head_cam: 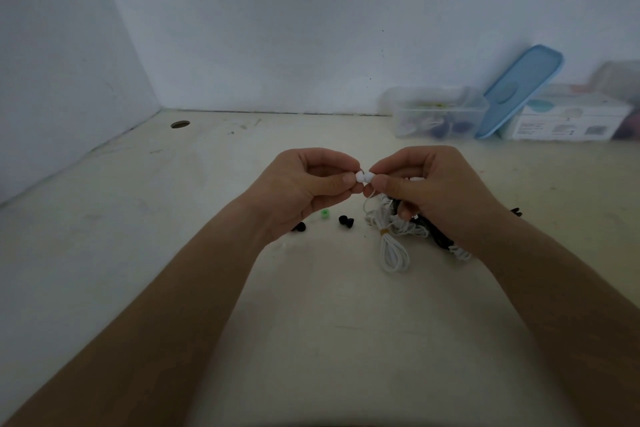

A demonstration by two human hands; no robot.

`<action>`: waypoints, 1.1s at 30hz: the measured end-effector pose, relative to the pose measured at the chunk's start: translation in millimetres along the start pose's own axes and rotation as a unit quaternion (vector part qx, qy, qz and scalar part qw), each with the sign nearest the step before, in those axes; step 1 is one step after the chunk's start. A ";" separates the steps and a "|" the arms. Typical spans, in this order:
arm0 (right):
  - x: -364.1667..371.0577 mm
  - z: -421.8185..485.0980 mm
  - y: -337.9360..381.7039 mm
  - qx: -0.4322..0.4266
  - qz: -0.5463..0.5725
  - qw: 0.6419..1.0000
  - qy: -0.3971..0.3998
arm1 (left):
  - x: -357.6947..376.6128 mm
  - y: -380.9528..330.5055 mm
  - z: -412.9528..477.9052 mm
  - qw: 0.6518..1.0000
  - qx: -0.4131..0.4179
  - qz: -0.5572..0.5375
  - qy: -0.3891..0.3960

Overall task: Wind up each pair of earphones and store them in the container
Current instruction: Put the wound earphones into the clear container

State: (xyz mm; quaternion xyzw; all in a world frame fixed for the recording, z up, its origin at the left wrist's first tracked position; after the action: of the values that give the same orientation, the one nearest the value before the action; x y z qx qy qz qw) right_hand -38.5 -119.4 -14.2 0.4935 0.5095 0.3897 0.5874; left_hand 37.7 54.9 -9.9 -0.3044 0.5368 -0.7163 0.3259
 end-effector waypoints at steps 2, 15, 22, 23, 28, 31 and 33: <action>-0.3 0.4 -0.6 0.000 -0.001 1.000 0.008 | -0.3 0.8 -0.1 1.000 -0.004 0.004 0.005; -0.2 0.7 -0.8 -0.009 -0.050 0.999 0.006 | 0.0 8.2 -0.1 1.000 -0.022 0.003 0.014; 0.8 -0.8 1.1 -0.011 -0.083 0.996 -0.007 | 0.1 9.5 -0.4 0.999 -0.035 0.004 0.019; 0.6 -1.1 1.7 -0.011 -0.088 0.996 -0.009 | 0.2 9.2 -0.7 0.999 -0.038 0.001 0.020; -1.1 -3.6 4.7 -0.004 -0.051 0.999 0.011 | -1.4 5.0 0.2 0.999 -0.022 -0.006 0.036; -2.4 -4.2 5.3 0.011 -0.027 0.999 0.016 | 0.9 1.7 -1.0 0.998 -0.009 0.014 0.065; -2.5 -3.9 4.8 0.023 0.001 0.999 0.024 | 4.9 0.9 -1.9 0.992 0.010 0.095 0.082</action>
State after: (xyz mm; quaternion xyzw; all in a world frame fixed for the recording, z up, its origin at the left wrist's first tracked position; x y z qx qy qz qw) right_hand -42.5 -120.1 -9.0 0.4979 0.5316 0.3899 0.5634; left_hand 33.4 51.9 -10.8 -0.1889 0.5806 -0.7103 0.3502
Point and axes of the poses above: each hand's wrist, its own z-axis towards the middle knuckle, its own x-axis out of the palm, y = z × x, the point moved 2 cm from there along z, towards the middle knuckle, and after that the axes turned 15 degrees about x, right-handed, at the moved point
